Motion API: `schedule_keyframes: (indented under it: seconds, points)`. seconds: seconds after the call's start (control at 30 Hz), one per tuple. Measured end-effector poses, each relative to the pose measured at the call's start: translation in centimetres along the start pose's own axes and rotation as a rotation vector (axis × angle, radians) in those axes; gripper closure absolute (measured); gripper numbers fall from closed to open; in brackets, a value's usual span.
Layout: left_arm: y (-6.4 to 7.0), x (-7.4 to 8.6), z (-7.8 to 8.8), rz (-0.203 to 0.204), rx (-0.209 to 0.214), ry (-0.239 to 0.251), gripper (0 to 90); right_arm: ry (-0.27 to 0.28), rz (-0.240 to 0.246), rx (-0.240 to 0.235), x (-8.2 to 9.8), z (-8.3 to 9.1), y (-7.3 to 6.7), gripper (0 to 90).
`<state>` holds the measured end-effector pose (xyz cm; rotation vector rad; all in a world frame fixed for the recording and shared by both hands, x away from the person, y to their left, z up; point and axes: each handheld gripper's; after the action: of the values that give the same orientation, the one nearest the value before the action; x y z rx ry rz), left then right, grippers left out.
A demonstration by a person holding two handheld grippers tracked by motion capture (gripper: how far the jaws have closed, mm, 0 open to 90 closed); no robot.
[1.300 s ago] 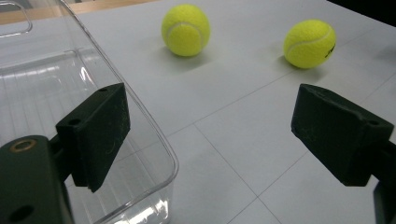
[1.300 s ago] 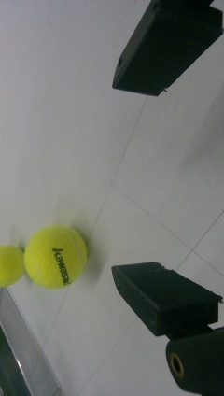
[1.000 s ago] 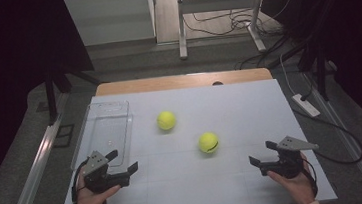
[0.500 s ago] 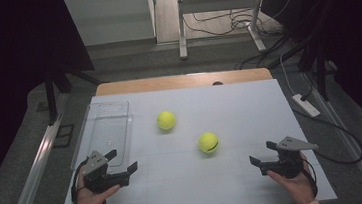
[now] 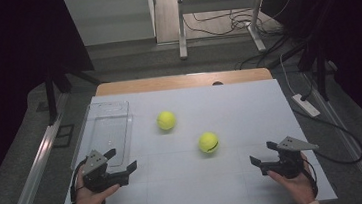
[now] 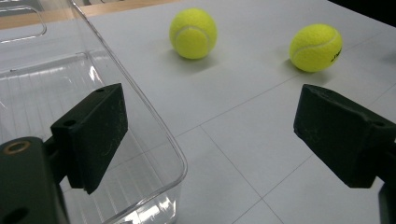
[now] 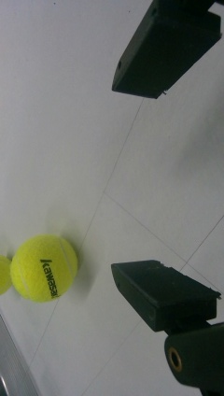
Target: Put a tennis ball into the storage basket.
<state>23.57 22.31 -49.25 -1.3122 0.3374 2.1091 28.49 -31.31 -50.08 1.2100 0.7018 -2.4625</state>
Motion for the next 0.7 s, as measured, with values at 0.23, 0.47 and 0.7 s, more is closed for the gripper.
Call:
schedule_keyframes:
  seconds: [0.23,0.47,0.7]
  points:
    - [0.1,-0.4,0.1,-0.007,-0.009,-0.006,11.0,-0.001,-0.002,-0.001,0.0,0.0,0.0,11.4]
    - [0.2,-0.7,0.0,-0.011,-0.013,-0.014,11.0,-0.002,-0.004,-0.001,0.0,-0.1,0.1,11.4]
    - [0.5,-1.0,-0.4,-0.007,-0.008,-0.038,11.1,-0.003,-0.008,-0.004,0.0,-0.1,0.2,11.4]
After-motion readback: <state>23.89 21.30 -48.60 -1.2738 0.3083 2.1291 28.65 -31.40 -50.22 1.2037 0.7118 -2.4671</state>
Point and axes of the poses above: each handheld gripper's, and its own axes: z roughly backward along the jaws, x roughly out of its underside, y roughly to its right, and after that the axes turned 15 degrees about -z, right-handed
